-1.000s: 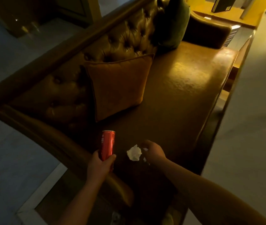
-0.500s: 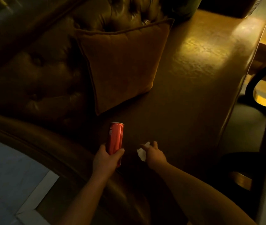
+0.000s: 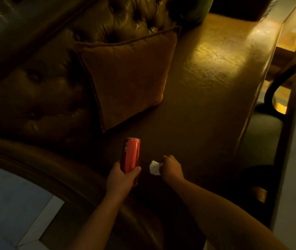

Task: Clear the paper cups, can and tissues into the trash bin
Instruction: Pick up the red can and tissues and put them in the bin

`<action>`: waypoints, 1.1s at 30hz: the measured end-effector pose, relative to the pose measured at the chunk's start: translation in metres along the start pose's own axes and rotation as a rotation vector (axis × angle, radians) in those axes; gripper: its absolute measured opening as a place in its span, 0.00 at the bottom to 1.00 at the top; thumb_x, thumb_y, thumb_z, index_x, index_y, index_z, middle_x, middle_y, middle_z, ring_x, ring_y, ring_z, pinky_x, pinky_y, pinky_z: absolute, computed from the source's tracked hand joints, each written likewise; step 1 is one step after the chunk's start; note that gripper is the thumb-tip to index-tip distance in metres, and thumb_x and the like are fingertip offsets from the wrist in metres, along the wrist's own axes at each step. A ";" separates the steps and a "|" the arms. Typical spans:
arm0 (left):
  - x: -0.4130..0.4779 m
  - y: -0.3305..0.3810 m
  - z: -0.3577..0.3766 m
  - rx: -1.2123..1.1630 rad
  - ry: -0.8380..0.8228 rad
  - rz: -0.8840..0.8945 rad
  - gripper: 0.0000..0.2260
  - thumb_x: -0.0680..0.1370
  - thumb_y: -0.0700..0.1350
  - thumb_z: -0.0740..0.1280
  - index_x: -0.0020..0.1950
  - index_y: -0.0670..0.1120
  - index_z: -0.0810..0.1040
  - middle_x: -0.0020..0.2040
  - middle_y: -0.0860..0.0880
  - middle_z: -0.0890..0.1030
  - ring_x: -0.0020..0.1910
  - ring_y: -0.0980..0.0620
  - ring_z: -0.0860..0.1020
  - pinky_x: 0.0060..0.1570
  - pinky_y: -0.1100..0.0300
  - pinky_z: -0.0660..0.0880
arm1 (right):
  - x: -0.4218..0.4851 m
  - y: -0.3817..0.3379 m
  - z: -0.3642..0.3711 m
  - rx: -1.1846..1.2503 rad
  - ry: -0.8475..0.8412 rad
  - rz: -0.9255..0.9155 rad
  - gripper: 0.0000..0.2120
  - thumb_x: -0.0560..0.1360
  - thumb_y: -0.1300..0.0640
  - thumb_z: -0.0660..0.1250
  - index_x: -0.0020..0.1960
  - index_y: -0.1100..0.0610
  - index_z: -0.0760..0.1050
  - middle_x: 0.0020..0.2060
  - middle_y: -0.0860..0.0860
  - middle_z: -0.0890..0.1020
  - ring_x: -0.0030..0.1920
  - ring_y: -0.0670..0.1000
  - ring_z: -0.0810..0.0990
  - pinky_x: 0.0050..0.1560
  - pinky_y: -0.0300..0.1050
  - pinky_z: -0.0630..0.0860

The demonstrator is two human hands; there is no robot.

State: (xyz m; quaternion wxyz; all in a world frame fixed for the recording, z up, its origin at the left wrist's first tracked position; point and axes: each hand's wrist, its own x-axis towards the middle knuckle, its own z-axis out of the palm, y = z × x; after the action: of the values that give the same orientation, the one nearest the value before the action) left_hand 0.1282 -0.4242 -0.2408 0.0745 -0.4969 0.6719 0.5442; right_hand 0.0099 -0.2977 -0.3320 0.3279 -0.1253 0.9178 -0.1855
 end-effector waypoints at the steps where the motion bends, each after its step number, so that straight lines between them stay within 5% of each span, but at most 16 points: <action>1: -0.003 0.005 -0.001 -0.008 -0.004 0.002 0.34 0.73 0.51 0.72 0.75 0.48 0.61 0.68 0.43 0.72 0.44 0.57 0.74 0.35 0.63 0.73 | -0.003 -0.004 -0.007 0.026 0.024 0.004 0.14 0.75 0.62 0.64 0.60 0.57 0.74 0.58 0.56 0.75 0.55 0.57 0.78 0.48 0.46 0.74; 13: -0.098 0.082 -0.027 0.020 -0.076 0.172 0.32 0.74 0.50 0.72 0.74 0.48 0.63 0.66 0.44 0.73 0.44 0.58 0.75 0.39 0.60 0.76 | -0.106 -0.049 -0.143 0.257 0.285 -0.048 0.06 0.74 0.59 0.65 0.50 0.55 0.77 0.50 0.52 0.77 0.46 0.50 0.76 0.42 0.45 0.77; 17: -0.131 0.101 -0.028 0.049 -0.092 0.248 0.31 0.74 0.50 0.72 0.73 0.48 0.64 0.62 0.46 0.74 0.46 0.54 0.77 0.42 0.55 0.79 | -0.150 -0.044 -0.190 0.336 0.376 -0.076 0.08 0.73 0.56 0.65 0.52 0.53 0.77 0.49 0.51 0.77 0.45 0.54 0.81 0.43 0.53 0.82; 20: -0.152 0.111 -0.027 0.055 -0.129 0.307 0.31 0.73 0.50 0.72 0.73 0.49 0.64 0.61 0.48 0.74 0.47 0.52 0.79 0.40 0.56 0.78 | -0.180 -0.032 -0.217 0.346 0.457 -0.070 0.08 0.72 0.56 0.66 0.51 0.52 0.78 0.48 0.51 0.79 0.44 0.52 0.81 0.39 0.48 0.80; 28: -0.191 0.137 -0.019 0.101 -0.250 0.476 0.34 0.73 0.51 0.73 0.74 0.52 0.61 0.66 0.46 0.73 0.53 0.49 0.79 0.46 0.51 0.81 | -0.254 0.001 -0.245 0.416 0.587 0.047 0.09 0.69 0.55 0.65 0.46 0.53 0.80 0.41 0.53 0.83 0.39 0.53 0.83 0.41 0.55 0.82; 33: -0.210 0.150 -0.006 0.151 -0.357 0.566 0.34 0.72 0.49 0.73 0.74 0.52 0.61 0.64 0.47 0.73 0.50 0.50 0.79 0.43 0.51 0.81 | -0.296 0.021 -0.246 0.501 0.706 0.154 0.08 0.67 0.58 0.66 0.45 0.53 0.81 0.40 0.53 0.85 0.41 0.54 0.83 0.42 0.50 0.81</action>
State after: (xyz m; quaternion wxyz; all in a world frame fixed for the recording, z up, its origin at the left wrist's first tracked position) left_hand 0.1221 -0.3184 -0.0053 0.0734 -0.1811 0.7977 0.5705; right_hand 0.0711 -0.1116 -0.0002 0.0271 0.0978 0.9070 -0.4087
